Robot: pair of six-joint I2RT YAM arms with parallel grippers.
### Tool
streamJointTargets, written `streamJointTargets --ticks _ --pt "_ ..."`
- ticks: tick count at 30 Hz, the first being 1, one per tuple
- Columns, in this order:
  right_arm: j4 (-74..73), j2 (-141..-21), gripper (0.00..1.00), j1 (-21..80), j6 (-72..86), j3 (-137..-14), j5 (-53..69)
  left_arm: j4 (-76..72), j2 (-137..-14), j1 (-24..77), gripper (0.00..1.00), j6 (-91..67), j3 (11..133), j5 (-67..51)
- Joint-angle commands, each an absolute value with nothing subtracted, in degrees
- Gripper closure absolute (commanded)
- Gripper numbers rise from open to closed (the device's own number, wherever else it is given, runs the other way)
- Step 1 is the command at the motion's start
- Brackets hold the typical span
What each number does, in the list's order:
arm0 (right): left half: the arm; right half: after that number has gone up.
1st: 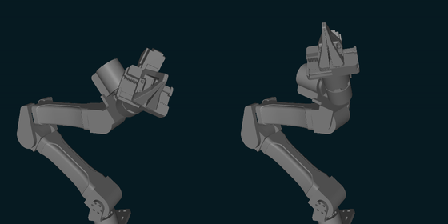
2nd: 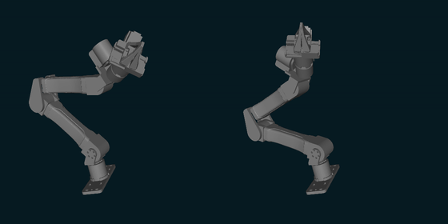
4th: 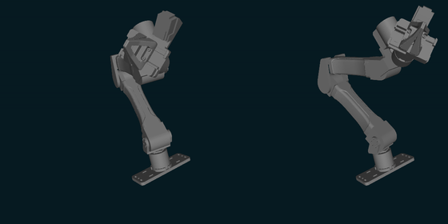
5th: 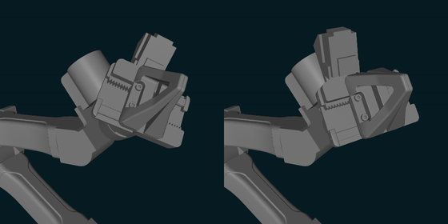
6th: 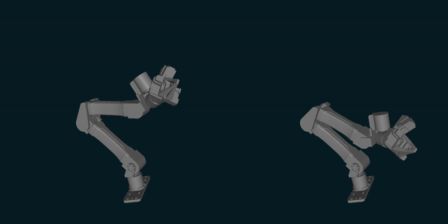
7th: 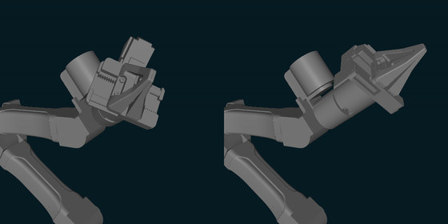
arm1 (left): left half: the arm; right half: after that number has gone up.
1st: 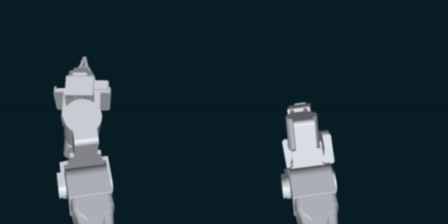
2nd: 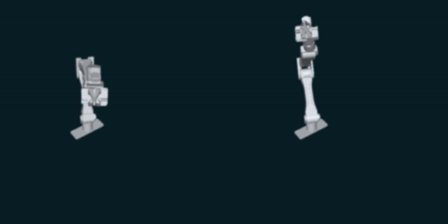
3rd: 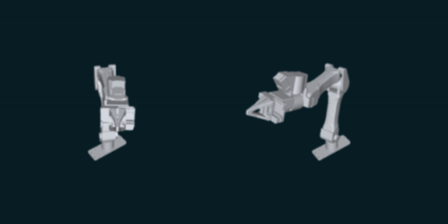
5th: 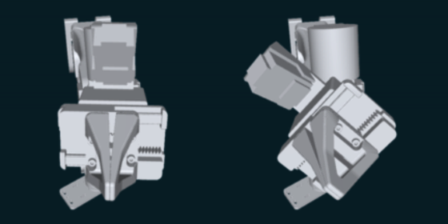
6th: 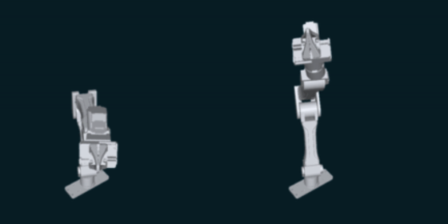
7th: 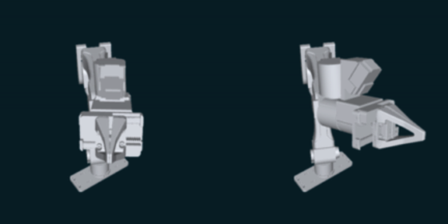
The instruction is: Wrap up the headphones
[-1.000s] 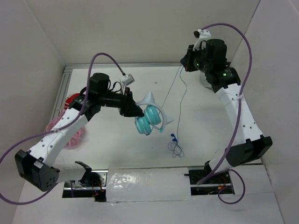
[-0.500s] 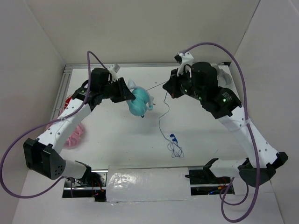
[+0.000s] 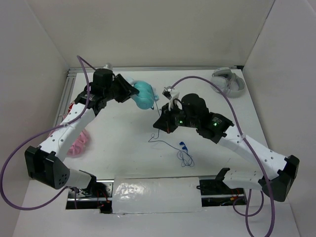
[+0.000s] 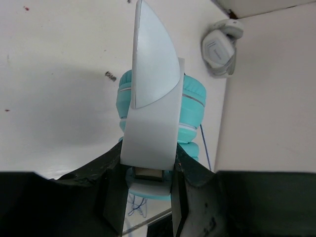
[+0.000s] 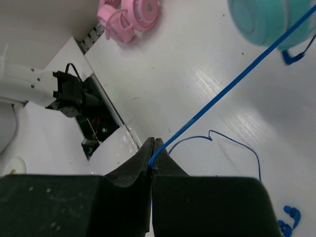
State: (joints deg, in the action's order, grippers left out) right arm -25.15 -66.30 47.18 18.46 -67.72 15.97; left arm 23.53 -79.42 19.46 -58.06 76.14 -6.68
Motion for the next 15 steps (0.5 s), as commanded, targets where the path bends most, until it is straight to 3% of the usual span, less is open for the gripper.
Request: streamJointTargets --ticks 1,9,15 --pt "-12.9 -62.2 1.0 48.1 19.6 -62.9 20.8 13.8 -78.0 18.6 1.0 -65.0 80.0 -6.4" --pt "3.0 -58.4 1.0 47.7 12.8 -49.9 17.4 3.3 -72.9 16.6 1.0 -68.5 76.7 -19.4" --pt "21.5 -60.4 0.93 47.2 8.6 -40.2 19.7 -8.2 -69.3 15.5 1.0 -73.5 73.4 -32.3"
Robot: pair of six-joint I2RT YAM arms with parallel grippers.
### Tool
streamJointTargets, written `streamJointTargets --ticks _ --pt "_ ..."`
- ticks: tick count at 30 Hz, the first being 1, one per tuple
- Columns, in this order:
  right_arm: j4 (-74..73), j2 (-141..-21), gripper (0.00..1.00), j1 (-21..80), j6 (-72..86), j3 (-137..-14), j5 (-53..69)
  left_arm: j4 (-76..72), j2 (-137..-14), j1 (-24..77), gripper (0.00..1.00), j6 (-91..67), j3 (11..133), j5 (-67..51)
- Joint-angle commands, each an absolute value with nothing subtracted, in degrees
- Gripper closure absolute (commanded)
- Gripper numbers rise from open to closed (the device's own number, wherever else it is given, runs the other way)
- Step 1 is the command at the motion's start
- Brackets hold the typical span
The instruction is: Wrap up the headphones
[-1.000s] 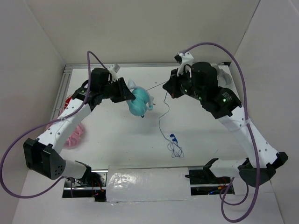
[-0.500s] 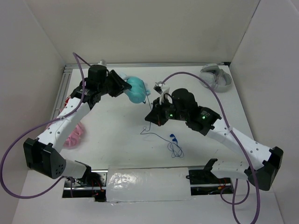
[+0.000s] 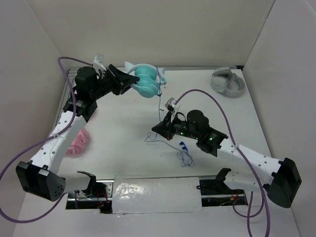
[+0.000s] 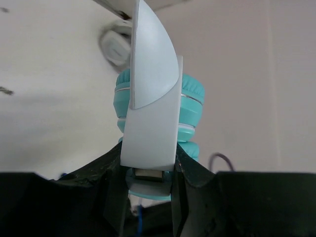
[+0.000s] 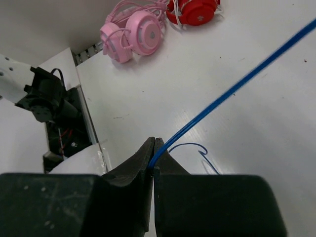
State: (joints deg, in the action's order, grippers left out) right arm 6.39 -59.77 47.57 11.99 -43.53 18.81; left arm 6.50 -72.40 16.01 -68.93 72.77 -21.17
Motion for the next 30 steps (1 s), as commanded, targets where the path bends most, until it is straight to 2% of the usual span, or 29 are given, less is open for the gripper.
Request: streamJointTargets --ticks 1,7,12,16,21,25,26,27,28,30 --pt "23.3 -60.7 0.92 47.0 8.7 -39.3 20.0 -9.7 -69.4 15.0 1.0 -75.1 73.2 -34.3" --pt "35.2 -63.3 0.88 46.8 11.0 -35.6 17.8 -23.5 -70.9 14.1 1.0 -83.5 71.7 -50.3" --pt "46.3 -64.7 0.84 46.6 16.9 -33.1 15.9 -31.3 -73.6 14.5 1.0 -89.4 71.7 -57.5" --pt "48.1 -69.6 0.82 46.4 18.7 -34.6 16.0 -37.0 -75.8 15.8 1.0 -92.2 71.5 -61.3" --pt "49.8 -74.2 0.81 44.5 20.3 -38.0 17.6 -43.4 -79.3 17.5 1.0 -95.6 75.0 -71.6" --pt "50.1 -78.1 0.84 43.3 21.5 -41.1 21.5 -39.6 -78.9 19.1 1.0 -91.6 75.7 -72.0" --pt "49.6 -77.4 0.9 43.3 21.3 -40.8 23.4 -34.9 -76.9 19.2 1.0 -86.3 75.2 -67.0" --pt "49.6 -76.4 0.9 43.3 21.3 -40.3 23.5 -34.9 -76.9 19.2 1.0 -86.2 75.1 -67.0" --pt "48.0 -75.3 0.95 43.3 21.1 -39.6 23.6 -32.5 -75.9 19.1 1.0 -83.9 75.1 -64.1" --pt "45.5 -70.0 1.0 43.5 21.6 -36.4 21.8 -25.2 -73.3 18.0 1.0 -77.5 75.2 -53.7"
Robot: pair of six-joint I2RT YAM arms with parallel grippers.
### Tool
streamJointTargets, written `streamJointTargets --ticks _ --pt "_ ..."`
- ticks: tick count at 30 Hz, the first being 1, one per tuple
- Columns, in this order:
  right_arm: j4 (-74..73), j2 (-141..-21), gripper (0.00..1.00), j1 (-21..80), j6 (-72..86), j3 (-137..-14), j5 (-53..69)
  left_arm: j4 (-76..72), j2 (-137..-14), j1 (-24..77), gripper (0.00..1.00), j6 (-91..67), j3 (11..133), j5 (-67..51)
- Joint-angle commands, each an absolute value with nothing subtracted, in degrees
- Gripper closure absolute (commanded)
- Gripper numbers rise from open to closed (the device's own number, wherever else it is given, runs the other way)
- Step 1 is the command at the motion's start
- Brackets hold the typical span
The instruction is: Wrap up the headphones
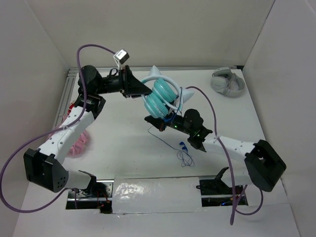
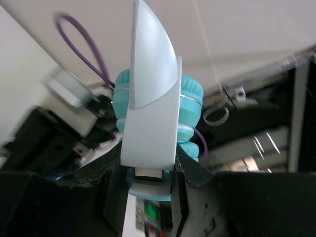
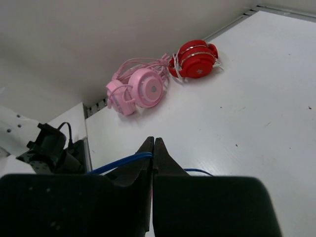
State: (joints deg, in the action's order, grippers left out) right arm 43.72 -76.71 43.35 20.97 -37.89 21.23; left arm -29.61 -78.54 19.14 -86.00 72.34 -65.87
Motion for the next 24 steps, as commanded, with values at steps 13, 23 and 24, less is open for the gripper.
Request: streamJointTargets --ticks 13,23,24 --pt "24.4 -46.3 1.0 47.3 24.6 -29.3 10.2 -22.5 -68.6 18.7 1.0 -68.0 73.8 -12.5" --pt "1.4 -36.8 1.0 51.1 18.8 -43.7 -19.6 -26.5 -69.8 18.3 1.0 -57.5 71.7 -7.2" --pt "-2.0 -36.6 1.0 50.6 18.3 -45.1 -22.0 -27.1 -69.4 17.9 1.0 -54.4 71.5 -9.2"
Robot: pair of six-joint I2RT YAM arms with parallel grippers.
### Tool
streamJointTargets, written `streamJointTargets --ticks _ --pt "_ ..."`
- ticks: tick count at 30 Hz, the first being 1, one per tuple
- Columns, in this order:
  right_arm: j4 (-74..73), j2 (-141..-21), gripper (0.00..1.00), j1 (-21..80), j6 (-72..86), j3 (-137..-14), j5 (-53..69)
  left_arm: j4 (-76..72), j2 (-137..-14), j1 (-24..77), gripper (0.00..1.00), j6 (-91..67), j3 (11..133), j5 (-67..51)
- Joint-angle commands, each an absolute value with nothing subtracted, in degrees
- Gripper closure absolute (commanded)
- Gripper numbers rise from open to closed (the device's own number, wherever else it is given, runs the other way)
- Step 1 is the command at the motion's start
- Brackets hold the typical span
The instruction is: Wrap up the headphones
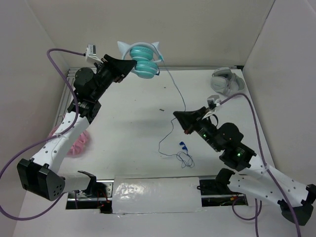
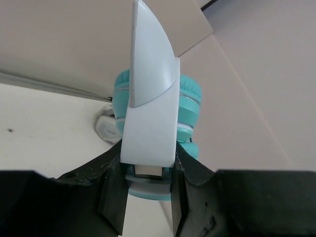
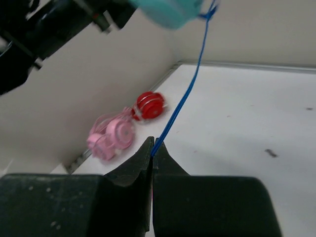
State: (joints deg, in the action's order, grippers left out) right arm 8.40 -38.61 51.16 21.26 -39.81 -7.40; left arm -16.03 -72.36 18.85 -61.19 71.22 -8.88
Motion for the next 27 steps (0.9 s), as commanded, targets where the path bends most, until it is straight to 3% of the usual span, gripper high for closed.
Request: streamJointTargets --ticks 1,5,7,10,13,17,27 --pt "-3.4 -36.5 1.0 49.7 17.9 -47.8 -24.1 -26.0 -69.0 17.1 1.0 -53.2 71.2 -13.5" --pt "-9.7 -37.7 1.0 46.2 16.8 -55.0 -31.1 -18.7 -67.2 14.7 1.0 -46.4 69.4 -24.9" --pt "-13.3 -38.9 1.0 43.9 15.9 -59.1 -30.0 -18.8 -64.5 14.2 1.0 -48.7 63.9 -22.4" --pt "-14.7 -39.6 1.0 43.4 16.3 -60.5 -22.5 -22.5 -60.7 13.4 1.0 -54.2 57.0 -14.9" --pt "-10.7 -40.6 1.0 43.9 16.6 -57.9 -7.0 -20.8 -60.5 13.4 1.0 -56.9 57.6 -9.1" --pt "-5.6 -44.0 1.0 46.7 16.6 -55.9 3.6 -20.0 -62.0 13.4 1.0 -57.4 58.8 -3.5" --pt "4.0 -52.3 1.0 54.6 16.8 -53.1 11.7 -20.0 -63.3 13.5 1.0 -66.6 59.5 -0.3"
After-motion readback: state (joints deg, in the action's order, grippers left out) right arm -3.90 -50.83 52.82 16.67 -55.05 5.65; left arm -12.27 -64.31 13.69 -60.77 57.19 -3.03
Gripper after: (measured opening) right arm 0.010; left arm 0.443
